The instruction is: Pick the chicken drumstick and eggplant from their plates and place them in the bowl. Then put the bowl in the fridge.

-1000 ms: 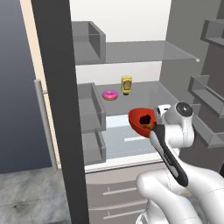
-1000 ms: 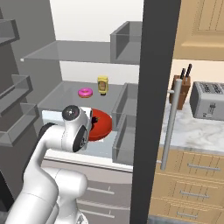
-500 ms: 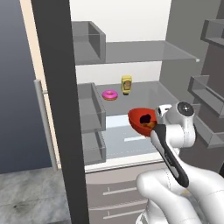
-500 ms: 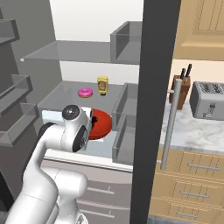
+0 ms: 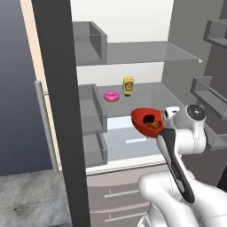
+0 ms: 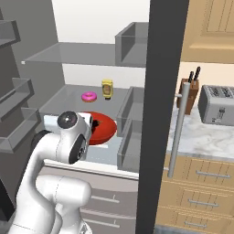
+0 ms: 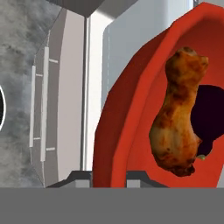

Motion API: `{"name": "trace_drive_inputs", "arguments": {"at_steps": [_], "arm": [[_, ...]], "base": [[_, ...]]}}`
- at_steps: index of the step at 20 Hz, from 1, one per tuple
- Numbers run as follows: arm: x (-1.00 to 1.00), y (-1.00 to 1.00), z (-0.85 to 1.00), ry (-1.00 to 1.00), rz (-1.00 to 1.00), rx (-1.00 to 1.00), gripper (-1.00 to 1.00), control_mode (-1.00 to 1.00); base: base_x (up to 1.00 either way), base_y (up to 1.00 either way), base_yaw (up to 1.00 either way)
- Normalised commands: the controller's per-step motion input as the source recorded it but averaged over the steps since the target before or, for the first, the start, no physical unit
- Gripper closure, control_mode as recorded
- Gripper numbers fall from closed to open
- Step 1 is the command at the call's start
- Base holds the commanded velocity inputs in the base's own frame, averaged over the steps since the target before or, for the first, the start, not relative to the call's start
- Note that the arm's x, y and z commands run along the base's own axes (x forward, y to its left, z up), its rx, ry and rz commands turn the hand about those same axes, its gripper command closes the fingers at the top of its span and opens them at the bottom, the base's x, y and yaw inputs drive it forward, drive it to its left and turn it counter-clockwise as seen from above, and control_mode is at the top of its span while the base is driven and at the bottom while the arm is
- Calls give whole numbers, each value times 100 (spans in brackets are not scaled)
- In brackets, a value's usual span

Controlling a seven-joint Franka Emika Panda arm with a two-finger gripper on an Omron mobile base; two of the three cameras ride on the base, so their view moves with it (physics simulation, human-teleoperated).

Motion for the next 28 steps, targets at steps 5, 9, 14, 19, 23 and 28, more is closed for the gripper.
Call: {"name": "trace_drive_inputs", "arguments": {"at_steps": [5, 9, 14, 19, 23, 28], "arm": [[-19, 4, 50, 5, 0, -14, 100, -100], [10, 6, 40, -7, 1, -24, 100, -100], [12, 0, 32, -11, 0, -11, 100, -100], [31, 0, 21, -9, 0, -2, 100, -100], [56, 11, 4, 0, 0, 0, 100, -100], [65, 7, 0, 7, 0, 0, 100, -100]], "base": [[0, 0, 0], [0, 0, 0], [0, 0, 0], [0, 0, 0], [0, 0, 0], [0, 0, 0]]}}
